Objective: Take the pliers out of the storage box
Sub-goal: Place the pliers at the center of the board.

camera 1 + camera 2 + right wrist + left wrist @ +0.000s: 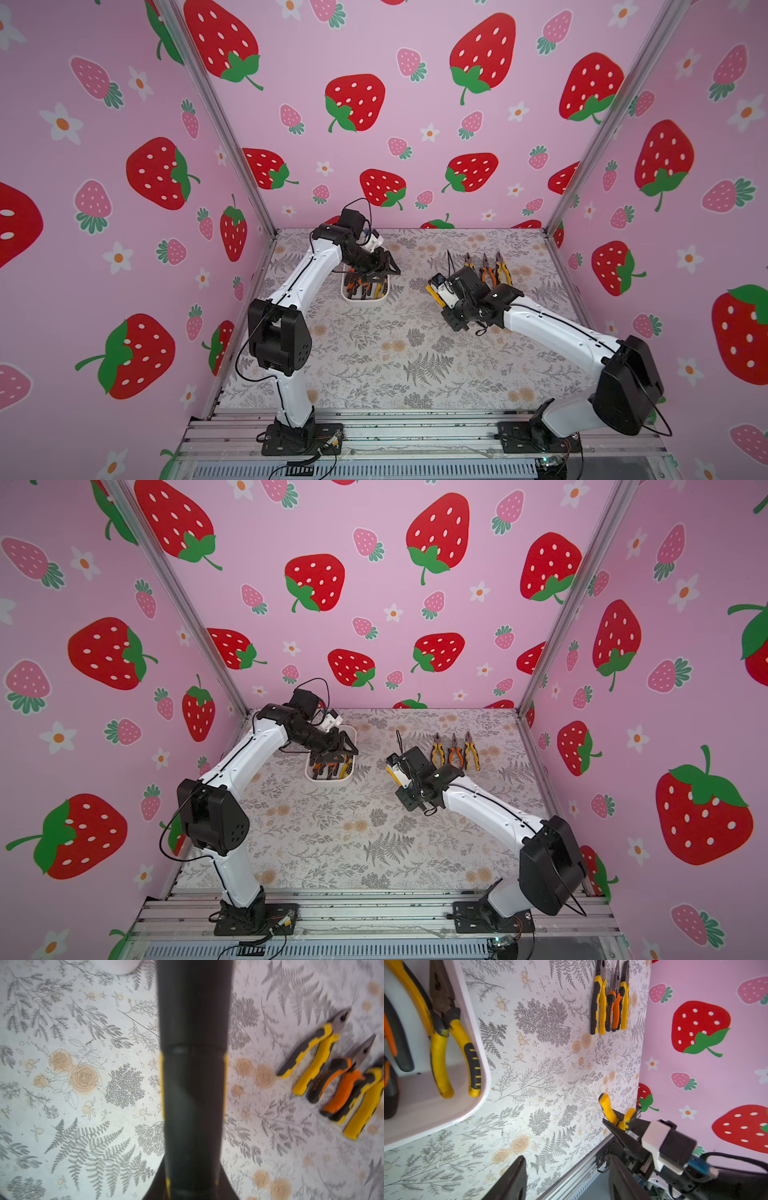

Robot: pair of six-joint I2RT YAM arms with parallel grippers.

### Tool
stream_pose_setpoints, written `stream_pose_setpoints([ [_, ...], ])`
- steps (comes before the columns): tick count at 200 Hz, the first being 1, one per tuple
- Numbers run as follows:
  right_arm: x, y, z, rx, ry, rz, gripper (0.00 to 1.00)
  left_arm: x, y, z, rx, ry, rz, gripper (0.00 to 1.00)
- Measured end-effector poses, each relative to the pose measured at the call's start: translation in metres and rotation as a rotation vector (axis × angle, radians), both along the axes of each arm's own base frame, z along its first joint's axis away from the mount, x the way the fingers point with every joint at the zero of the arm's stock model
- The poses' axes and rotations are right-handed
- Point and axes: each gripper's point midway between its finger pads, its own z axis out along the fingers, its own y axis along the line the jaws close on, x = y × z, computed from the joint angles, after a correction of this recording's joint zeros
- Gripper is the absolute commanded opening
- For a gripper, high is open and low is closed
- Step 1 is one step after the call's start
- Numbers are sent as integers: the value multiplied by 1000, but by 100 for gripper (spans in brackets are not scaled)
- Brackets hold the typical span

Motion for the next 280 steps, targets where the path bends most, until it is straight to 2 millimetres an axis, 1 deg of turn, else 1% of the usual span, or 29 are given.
stream_pose_setpoints([
  [21, -11, 2, 1, -1, -115, 175, 0, -4, -8, -1, -43, 36, -1, 62],
  [41, -20, 5, 0, -4, -176, 300, 0, -10, -18, -4, -83, 78, -3, 62],
  [57, -18, 14, 2, -2, -200, 366, 0, -17, -30, -7, -128, 123, -12, 61],
  [84, -16, 29, 3, -7, -200, 462, 0, -36, -52, -7, -212, 205, -55, 55],
  [99, -15, 32, 5, -16, -226, 502, 0, -46, -64, -6, -258, 240, -91, 54],
  [115, -14, 33, 7, -28, -284, 541, 0, -58, -71, -14, -288, 279, -114, 54],
  [137, -19, 27, -1, -53, -376, 598, 0, -72, -71, -20, -318, 321, -121, 54],
  [153, -18, 26, -4, -85, -435, 634, 0, -80, -70, -20, -331, 336, -126, 54],
  [165, -14, 27, -3, -110, -484, 654, 0, -81, -70, -17, -340, 330, -132, 54],
  [197, 2, 31, 13, -153, -633, 663, 0, -90, -72, -2, -381, 310, -176, 54],
  [216, 2, 32, 14, -148, -669, 671, 0, -95, -71, 1, -392, 307, -201, 54],
  [237, -6, 33, 12, -115, -677, 691, 0, -100, -69, -1, -388, 316, -215, 54],
  [262, -24, 35, 15, -61, -653, 754, 0, -100, -63, 1, -393, 326, -209, 54],
  [280, -38, 41, 31, 16, -676, 801, 0, -92, -52, -4, -370, 320, -175, 54],
])
